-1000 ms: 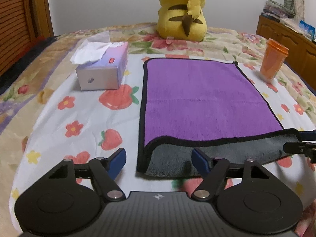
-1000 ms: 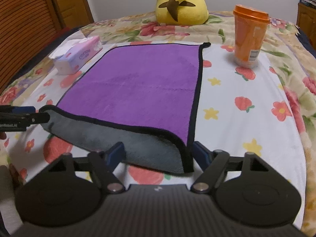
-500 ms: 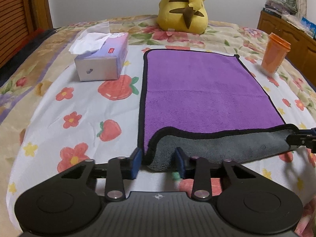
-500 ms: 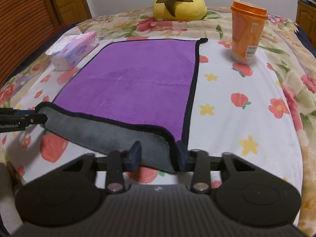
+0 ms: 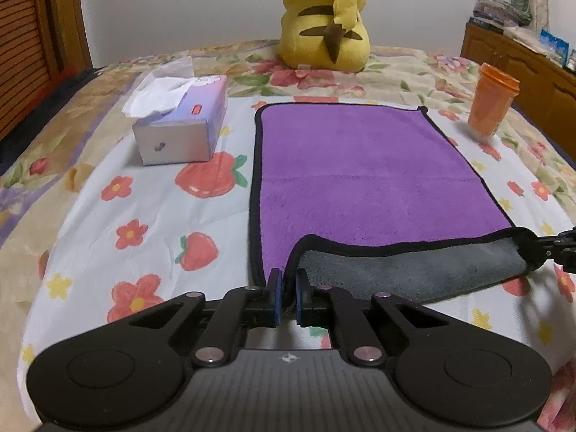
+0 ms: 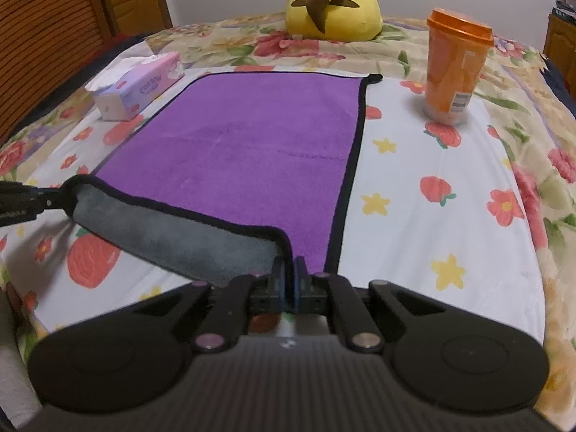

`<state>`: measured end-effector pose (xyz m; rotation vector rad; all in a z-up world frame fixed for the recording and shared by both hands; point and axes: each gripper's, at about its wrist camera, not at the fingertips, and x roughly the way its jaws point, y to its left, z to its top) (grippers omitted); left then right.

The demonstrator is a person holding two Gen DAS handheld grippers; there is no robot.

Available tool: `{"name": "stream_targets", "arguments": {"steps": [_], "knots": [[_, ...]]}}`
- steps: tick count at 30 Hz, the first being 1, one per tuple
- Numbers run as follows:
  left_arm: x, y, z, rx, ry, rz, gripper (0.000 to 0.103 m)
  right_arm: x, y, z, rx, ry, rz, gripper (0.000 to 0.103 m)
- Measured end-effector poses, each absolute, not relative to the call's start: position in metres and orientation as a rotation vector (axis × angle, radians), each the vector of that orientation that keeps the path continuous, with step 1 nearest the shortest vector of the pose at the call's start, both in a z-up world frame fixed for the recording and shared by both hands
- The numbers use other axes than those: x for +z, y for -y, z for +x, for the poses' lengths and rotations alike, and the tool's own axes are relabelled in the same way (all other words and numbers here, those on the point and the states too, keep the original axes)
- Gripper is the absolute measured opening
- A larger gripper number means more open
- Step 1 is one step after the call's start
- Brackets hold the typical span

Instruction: Fold towel

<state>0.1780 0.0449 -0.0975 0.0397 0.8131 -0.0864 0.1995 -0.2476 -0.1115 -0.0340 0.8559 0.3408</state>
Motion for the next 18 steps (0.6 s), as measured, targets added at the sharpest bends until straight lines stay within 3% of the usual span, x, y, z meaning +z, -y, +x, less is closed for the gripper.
{"name": "stream_targets", "arguments": {"steps": [18], "knots": [[-0.073, -0.043, 0.171, -0.103, -0.695, 0.012, 0.009, -0.098, 0.252, 0.2, 0.354, -0.773, -0.012, 0.005]]}}
